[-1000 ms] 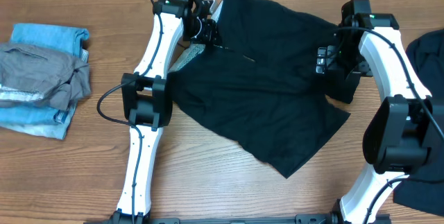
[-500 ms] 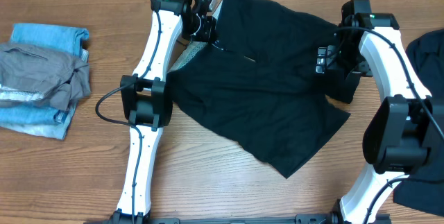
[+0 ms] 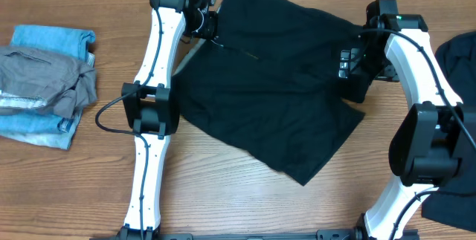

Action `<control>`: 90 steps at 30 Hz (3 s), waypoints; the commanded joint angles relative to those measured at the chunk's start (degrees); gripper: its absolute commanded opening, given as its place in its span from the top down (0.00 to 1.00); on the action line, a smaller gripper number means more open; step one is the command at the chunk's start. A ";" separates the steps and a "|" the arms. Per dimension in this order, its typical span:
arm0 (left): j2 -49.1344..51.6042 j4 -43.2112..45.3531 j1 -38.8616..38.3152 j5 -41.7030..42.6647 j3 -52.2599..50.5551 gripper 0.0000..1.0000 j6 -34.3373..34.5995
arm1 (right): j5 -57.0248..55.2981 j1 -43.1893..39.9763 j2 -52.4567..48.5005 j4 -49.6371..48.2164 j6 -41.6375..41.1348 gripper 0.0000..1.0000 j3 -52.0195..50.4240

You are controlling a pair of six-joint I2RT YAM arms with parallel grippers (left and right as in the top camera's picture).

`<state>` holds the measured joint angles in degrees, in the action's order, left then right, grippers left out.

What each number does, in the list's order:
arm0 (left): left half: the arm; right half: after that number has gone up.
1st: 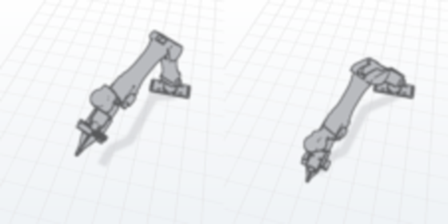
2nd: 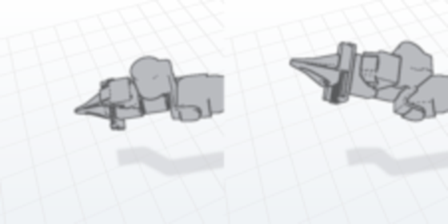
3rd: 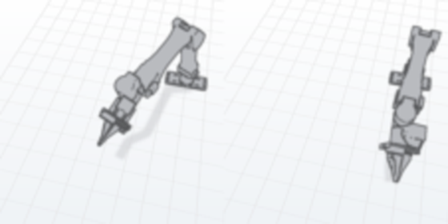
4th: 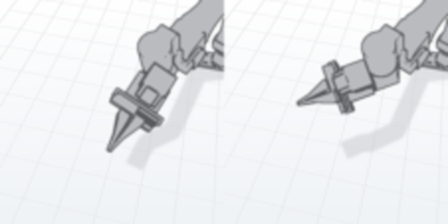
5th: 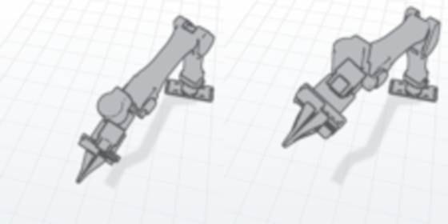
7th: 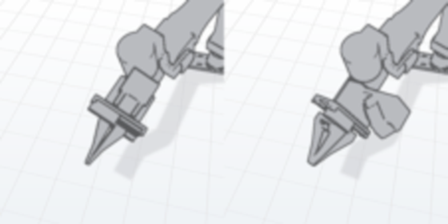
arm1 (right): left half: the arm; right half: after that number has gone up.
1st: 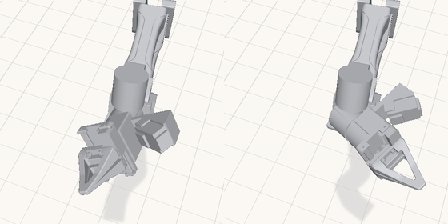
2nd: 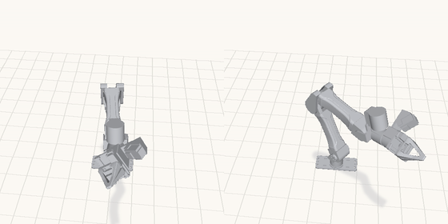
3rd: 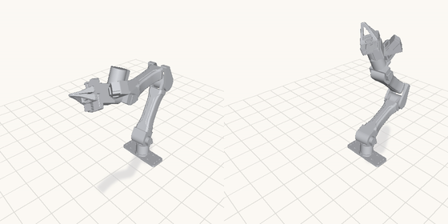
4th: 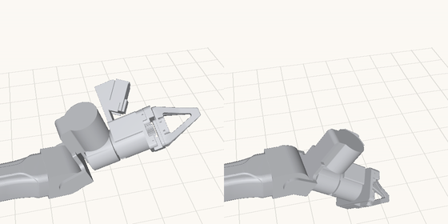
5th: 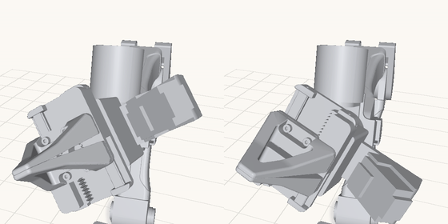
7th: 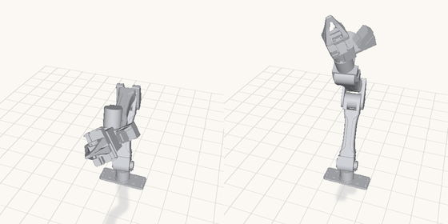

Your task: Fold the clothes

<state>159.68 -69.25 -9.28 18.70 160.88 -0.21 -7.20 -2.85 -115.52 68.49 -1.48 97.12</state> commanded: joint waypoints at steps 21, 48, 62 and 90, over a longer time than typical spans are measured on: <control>0.94 -20.68 5.53 -17.49 1.40 0.96 30.32 | 10.56 0.11 0.96 1.18 1.46 0.00 0.37; 0.94 -20.24 4.81 -18.93 1.40 0.96 26.97 | 15.76 0.15 0.90 -20.02 6.10 0.96 -17.03; 0.92 -19.47 5.44 -14.69 1.40 0.96 26.97 | 12.41 -2.58 0.87 -29.16 12.57 0.96 -16.87; -0.57 4.70 2.47 -13.16 2.03 0.96 10.47 | 27.23 0.98 -10.36 -42.42 9.86 0.96 -7.80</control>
<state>159.44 -66.83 -6.92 6.15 166.32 11.77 19.70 -2.44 -125.01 27.29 7.77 88.20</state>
